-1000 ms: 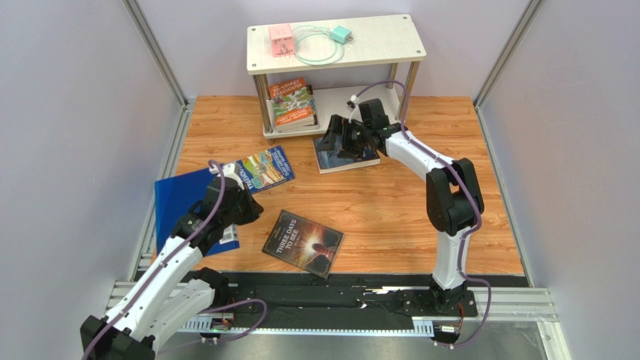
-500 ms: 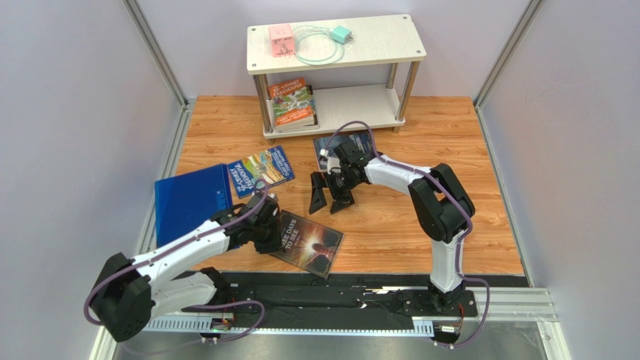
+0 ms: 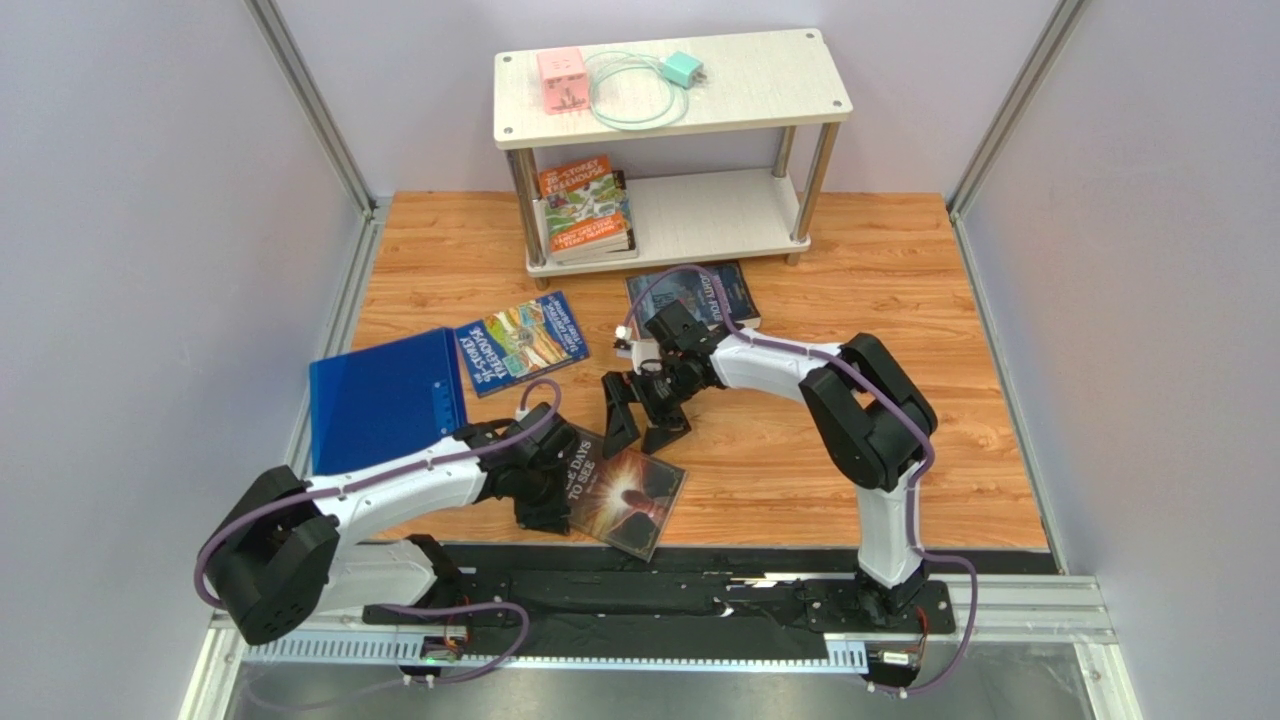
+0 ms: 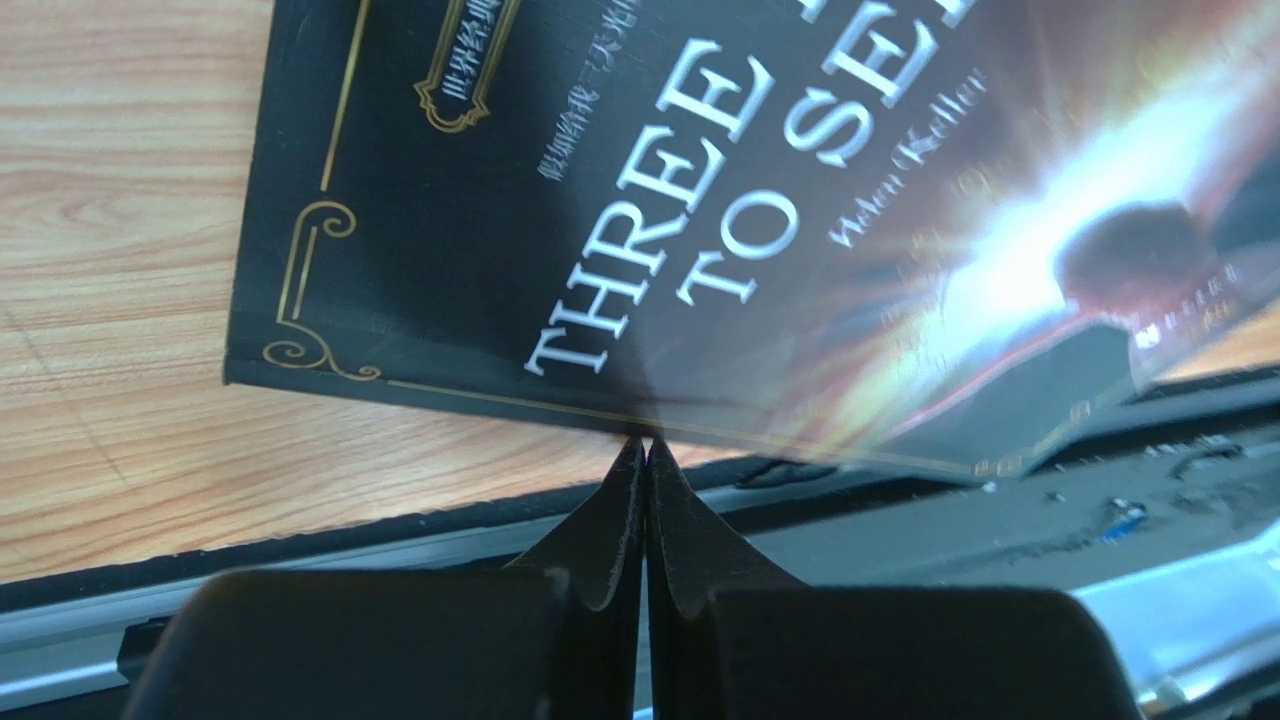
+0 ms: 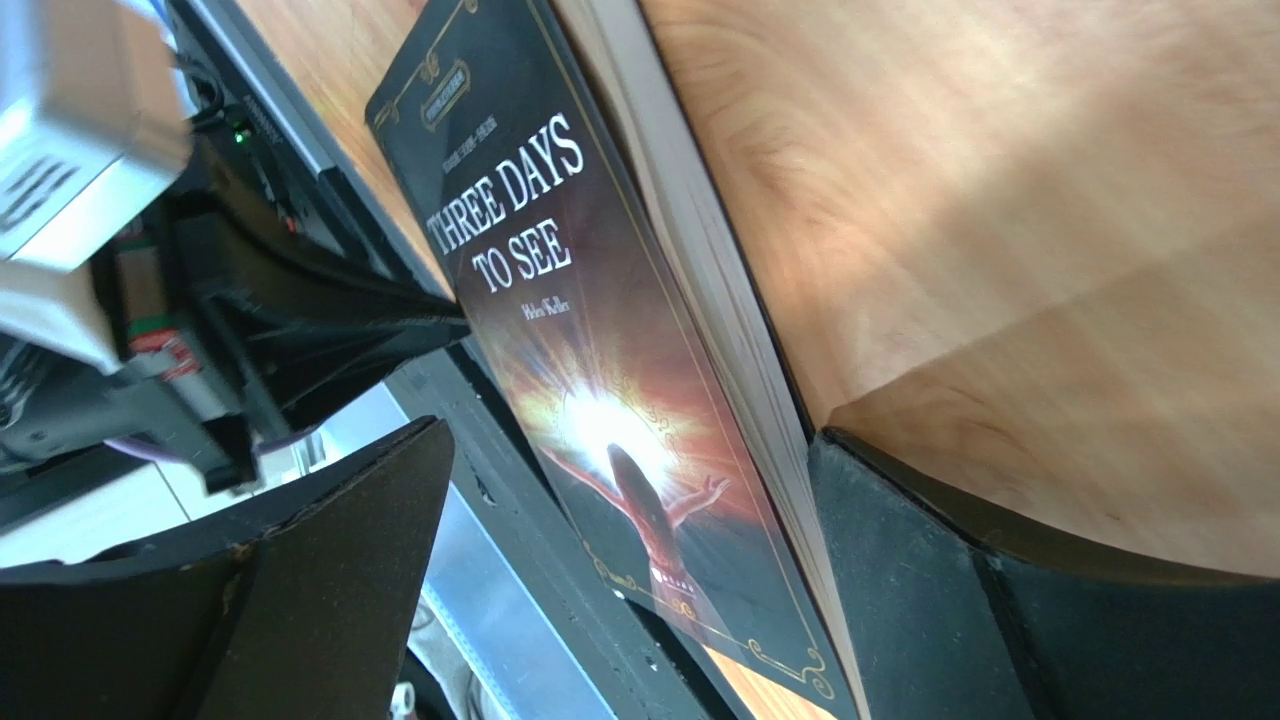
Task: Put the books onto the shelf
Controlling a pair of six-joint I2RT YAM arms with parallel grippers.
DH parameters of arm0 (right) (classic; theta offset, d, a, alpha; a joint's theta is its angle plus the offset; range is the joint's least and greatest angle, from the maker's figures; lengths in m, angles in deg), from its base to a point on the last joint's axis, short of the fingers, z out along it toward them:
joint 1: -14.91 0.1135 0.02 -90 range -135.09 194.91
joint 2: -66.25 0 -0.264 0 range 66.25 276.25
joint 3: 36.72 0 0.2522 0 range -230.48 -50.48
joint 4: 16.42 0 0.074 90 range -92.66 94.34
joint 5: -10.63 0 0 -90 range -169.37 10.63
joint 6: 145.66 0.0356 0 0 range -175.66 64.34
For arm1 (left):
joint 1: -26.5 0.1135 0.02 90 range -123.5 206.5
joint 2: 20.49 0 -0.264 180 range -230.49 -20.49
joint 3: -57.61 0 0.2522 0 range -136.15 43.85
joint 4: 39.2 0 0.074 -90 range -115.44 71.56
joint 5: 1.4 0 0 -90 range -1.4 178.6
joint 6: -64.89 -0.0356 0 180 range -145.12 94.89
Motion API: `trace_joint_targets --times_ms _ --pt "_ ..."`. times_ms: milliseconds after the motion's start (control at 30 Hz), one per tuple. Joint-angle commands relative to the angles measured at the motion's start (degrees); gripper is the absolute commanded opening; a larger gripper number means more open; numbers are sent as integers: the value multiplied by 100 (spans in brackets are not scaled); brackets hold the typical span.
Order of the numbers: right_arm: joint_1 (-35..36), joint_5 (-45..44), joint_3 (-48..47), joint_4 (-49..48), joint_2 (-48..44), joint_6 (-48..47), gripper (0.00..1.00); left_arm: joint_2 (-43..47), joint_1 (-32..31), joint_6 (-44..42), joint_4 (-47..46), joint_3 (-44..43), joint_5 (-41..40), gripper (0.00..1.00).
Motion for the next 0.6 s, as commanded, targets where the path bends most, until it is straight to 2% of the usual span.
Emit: trace_joint_targets --times_ms 0,167,300,433,567 --pt "137 234 103 -249 156 88 96 -151 -54 251 18 48 -289 0" --pt "242 497 199 -381 24 185 88 -345 -54 410 -88 128 -588 0" --pt "260 1058 393 -618 -178 238 84 -389 -62 542 -228 101 -633 0" --pt "260 1402 481 -812 -179 247 81 -520 -54 542 -176 -101 -1054 0" --pt "260 1789 481 -891 -3 264 69 -740 -54 524 -79 -338 -1335 0"
